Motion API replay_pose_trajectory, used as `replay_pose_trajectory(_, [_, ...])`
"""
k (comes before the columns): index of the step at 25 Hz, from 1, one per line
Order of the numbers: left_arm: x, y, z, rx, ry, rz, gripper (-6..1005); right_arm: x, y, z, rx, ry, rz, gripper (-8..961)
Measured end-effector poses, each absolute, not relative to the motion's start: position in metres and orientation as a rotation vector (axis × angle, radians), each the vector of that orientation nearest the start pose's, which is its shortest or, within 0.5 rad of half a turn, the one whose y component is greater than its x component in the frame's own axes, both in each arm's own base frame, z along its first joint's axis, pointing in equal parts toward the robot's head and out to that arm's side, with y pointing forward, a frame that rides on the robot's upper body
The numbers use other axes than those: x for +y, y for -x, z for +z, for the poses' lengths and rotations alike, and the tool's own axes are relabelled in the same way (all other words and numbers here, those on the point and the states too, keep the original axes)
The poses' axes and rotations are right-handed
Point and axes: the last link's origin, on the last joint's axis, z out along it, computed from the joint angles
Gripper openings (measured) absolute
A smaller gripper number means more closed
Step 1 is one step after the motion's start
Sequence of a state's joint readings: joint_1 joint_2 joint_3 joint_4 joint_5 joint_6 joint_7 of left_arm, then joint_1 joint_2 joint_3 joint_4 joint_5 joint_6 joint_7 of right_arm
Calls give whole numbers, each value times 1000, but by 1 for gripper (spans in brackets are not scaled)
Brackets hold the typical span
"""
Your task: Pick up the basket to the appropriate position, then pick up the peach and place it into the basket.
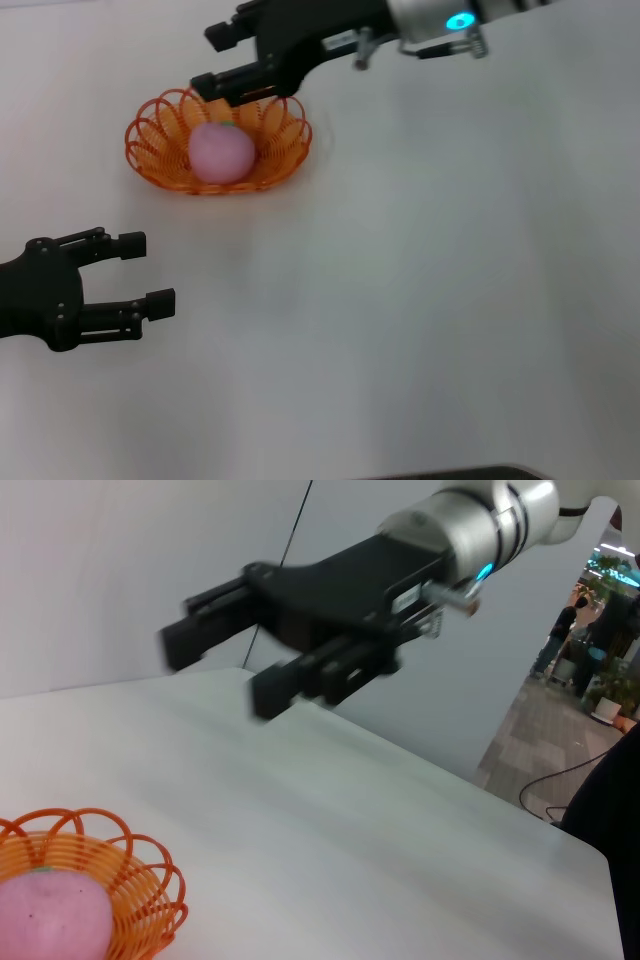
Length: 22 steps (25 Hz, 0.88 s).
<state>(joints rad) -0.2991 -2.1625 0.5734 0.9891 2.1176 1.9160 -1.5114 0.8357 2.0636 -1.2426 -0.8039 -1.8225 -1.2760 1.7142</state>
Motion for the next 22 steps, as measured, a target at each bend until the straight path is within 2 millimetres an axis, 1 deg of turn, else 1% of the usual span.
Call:
replay_pose_trajectory(4, [244,285,30,-790,2793,-731,890,391,-123,-11,317,2952,565,647])
replay_pose_trajectory(8, [244,285,30,-793,2791,-735,890,377,-152,18,346,2933,620,645])
replay_pose_trajectory(12, [245,286,31,-793,2782,-733,890,360,-182,40,354,2899,679,643])
replay_pose_trajectory(16, [246,287,32,-795,2775,-730,891,342,-215,50,349,2835,687,643])
replay_pose_trajectory(22, [246,289,33,-800,2756,-728,891,317,-261,46,392,2768,640,643])
